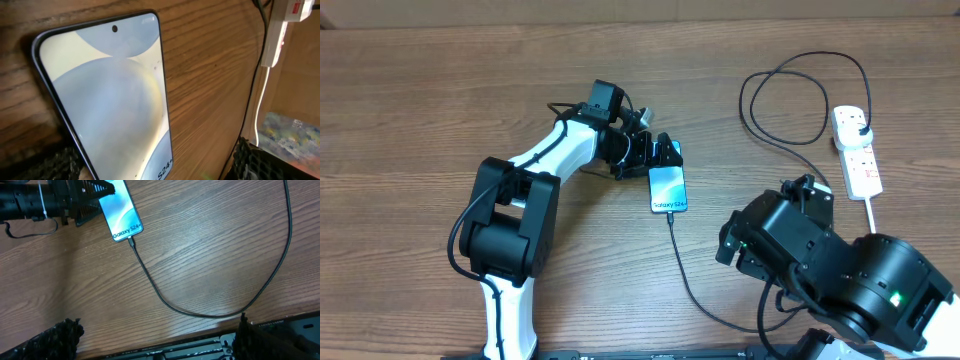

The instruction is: Plug charger to phone and switch on socket

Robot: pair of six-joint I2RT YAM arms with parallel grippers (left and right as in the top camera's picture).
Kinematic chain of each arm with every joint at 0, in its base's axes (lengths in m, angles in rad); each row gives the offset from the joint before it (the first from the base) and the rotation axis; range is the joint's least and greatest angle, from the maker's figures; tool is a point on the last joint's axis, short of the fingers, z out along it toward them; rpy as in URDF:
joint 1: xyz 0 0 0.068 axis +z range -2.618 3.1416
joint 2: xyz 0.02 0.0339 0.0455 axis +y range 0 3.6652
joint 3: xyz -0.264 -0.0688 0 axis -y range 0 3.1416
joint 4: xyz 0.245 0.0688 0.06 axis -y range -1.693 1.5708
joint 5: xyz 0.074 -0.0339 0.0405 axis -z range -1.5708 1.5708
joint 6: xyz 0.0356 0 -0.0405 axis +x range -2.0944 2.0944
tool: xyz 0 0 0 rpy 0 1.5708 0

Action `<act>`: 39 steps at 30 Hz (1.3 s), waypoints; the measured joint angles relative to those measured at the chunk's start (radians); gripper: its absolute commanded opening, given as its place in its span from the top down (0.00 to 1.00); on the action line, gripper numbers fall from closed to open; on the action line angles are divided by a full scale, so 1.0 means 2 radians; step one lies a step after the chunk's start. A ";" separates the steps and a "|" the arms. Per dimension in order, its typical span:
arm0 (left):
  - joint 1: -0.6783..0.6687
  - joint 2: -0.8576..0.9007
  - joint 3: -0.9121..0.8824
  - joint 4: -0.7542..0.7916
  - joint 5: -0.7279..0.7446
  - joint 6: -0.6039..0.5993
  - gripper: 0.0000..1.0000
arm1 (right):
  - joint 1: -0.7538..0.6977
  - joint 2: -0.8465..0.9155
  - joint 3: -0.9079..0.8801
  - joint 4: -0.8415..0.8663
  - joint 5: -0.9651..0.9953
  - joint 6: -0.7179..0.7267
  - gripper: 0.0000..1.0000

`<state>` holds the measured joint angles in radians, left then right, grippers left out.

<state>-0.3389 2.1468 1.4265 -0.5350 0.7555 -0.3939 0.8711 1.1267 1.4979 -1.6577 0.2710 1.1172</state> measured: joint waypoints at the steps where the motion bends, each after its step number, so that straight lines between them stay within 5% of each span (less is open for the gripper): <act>1: 0.000 0.000 0.001 0.000 -0.002 -0.001 0.00 | 0.000 0.000 0.000 0.000 0.001 0.000 0.00; 19: 0.003 0.000 0.030 -0.079 -0.046 0.004 0.00 | 0.000 0.000 0.000 0.054 0.004 0.004 0.00; 28: 0.017 -0.003 0.104 -0.245 -0.173 0.052 0.00 | 0.000 0.000 0.000 0.111 0.031 0.004 0.00; 35: 0.019 -0.100 0.166 -0.281 -0.237 0.081 0.00 | 0.000 0.000 0.000 0.123 0.067 0.004 0.00; 37: 0.019 -0.157 0.175 -0.269 -0.250 0.086 0.00 | 0.000 0.000 0.000 0.122 0.079 0.004 0.12; 39: 0.019 -0.221 0.183 -0.257 -0.267 0.093 0.00 | 0.000 0.000 0.000 0.121 0.093 0.007 0.43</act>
<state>-0.3000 1.7046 1.7931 -1.0485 0.2222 -0.2073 0.8711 1.1267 1.4979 -1.4162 0.4564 1.1305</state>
